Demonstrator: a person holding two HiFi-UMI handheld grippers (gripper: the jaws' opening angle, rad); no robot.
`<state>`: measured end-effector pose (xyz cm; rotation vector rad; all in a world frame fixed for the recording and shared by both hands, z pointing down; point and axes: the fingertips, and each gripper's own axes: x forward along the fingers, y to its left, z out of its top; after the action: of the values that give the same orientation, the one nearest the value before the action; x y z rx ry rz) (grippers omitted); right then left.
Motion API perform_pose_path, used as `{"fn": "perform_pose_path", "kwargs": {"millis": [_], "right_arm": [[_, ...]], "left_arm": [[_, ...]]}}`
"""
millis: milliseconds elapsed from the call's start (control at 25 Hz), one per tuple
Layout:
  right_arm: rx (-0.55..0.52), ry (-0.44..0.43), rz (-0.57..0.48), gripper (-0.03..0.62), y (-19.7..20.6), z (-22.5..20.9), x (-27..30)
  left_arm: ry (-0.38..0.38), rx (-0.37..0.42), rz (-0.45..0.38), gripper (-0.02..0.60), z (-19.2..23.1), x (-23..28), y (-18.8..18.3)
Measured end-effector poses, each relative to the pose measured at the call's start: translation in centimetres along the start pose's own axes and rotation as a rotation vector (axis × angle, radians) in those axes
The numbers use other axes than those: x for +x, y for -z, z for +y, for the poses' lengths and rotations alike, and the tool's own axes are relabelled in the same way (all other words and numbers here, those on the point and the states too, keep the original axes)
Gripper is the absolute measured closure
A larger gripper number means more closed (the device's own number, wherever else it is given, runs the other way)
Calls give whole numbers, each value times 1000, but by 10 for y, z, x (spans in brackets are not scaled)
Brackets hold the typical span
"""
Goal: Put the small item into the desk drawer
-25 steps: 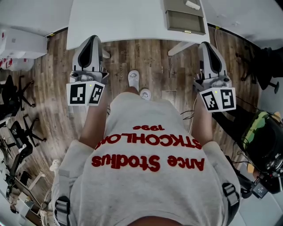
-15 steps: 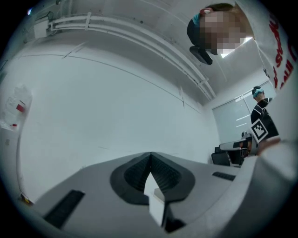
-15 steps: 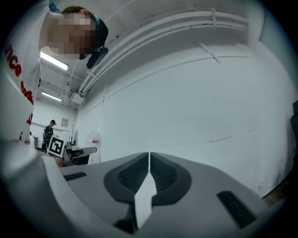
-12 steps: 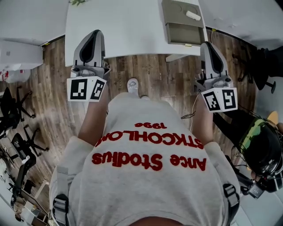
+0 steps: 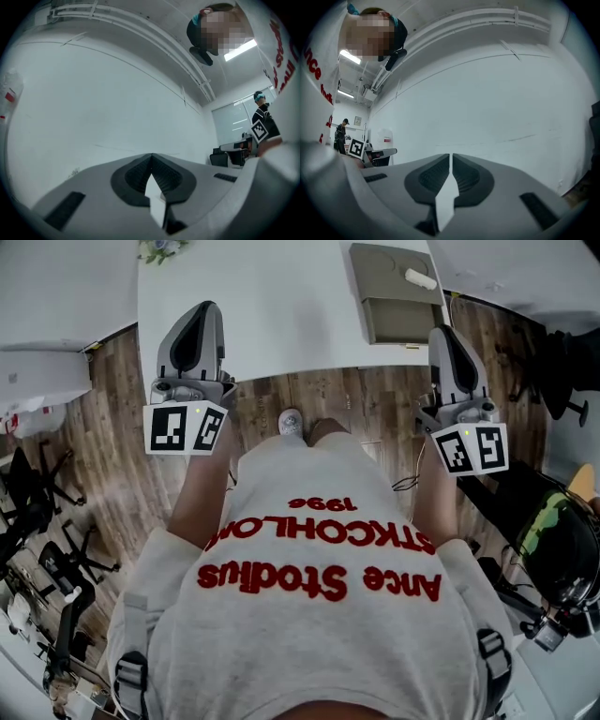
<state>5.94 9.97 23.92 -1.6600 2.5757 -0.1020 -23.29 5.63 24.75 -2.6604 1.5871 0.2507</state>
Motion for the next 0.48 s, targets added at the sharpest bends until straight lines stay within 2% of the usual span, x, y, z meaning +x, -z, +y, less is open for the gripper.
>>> {"fn": "perform_pose_path", "kwargs": {"millis": [240,480], "right_arm": [[11,17,30,583,10,-10,7],[21,-29,5,583,9,-15,34]], "left_arm": [[-18,-24,16,574,8,6,16],[-56,-14,19,575,18,14,19]]}}
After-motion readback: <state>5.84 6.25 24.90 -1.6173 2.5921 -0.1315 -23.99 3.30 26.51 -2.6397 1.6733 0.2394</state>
